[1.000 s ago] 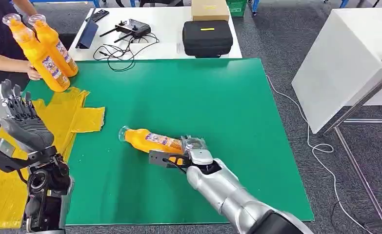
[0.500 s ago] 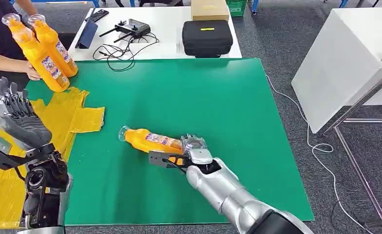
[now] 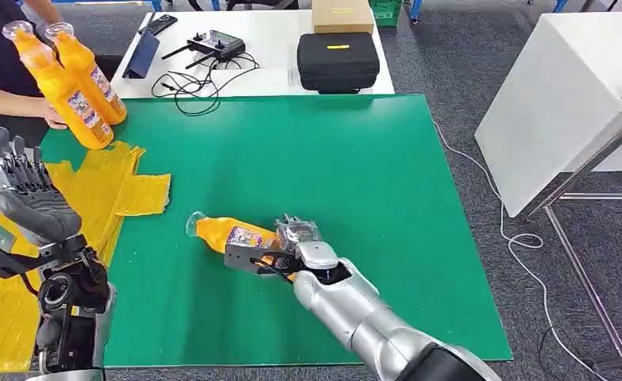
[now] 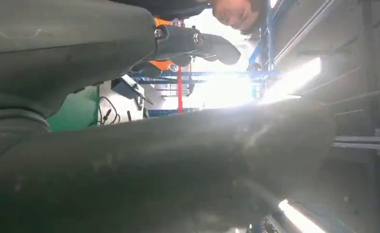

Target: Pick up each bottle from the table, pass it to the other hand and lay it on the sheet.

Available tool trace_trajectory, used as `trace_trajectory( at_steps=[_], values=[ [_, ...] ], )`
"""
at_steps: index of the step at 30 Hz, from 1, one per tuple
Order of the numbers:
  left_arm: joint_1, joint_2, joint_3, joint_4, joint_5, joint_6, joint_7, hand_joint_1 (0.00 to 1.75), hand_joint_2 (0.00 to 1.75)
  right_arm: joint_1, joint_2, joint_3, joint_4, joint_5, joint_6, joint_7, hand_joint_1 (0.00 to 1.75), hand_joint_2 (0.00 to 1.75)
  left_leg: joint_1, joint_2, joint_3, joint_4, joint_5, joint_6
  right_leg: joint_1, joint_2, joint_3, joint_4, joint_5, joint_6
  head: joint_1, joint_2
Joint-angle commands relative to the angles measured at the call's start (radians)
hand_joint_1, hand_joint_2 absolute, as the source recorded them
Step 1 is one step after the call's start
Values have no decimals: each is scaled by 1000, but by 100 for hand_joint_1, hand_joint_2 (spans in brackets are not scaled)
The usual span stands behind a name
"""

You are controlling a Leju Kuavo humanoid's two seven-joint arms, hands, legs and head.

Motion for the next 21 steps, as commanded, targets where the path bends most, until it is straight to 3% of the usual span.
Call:
trace_trajectory(
  at_steps=[1, 2, 19, 20, 21],
  values=[
    [-20, 4, 26, 33, 6, -3, 6, 0, 0, -36, 9, 3, 17, 21, -10, 5, 0, 0, 1, 1, 4, 1, -2, 1, 2, -2, 4, 0, -2, 1, 0, 0],
    [-20, 3, 28, 32, 7, -4, 6, 0, 0, -35, 10, 2, 18, 21, -1, 2, 0, 175, 1, 1, 5, 1, -2, 1, 2, -2, 5, -1, -2, 1, 0, 0],
    [-38, -10, 16, 42, 8, -7, 6, 0, 0, 0, -17, 9, 46, 39, 112, 69, 0, 175, 1, -2, 4, 0, -1, 1, 2, -5, 5, -2, -2, 1, 0, 0],
    [-40, -9, 17, 46, 9, -7, 6, 0, 0, 0, -19, 6, 46, 37, 113, 70, 54, 175, 1, -3, 2, 0, 0, 0, 1, -4, 3, -1, -1, 1, 0, 0],
    [-44, -9, 19, 51, 12, -10, 6, 0, 0, -1, -21, 3, 46, 36, 116, 68, 175, 175, 1, -3, 4, 0, -1, 1, 2, -6, 5, -1, -2, 1, 0, 0]
  ],
)
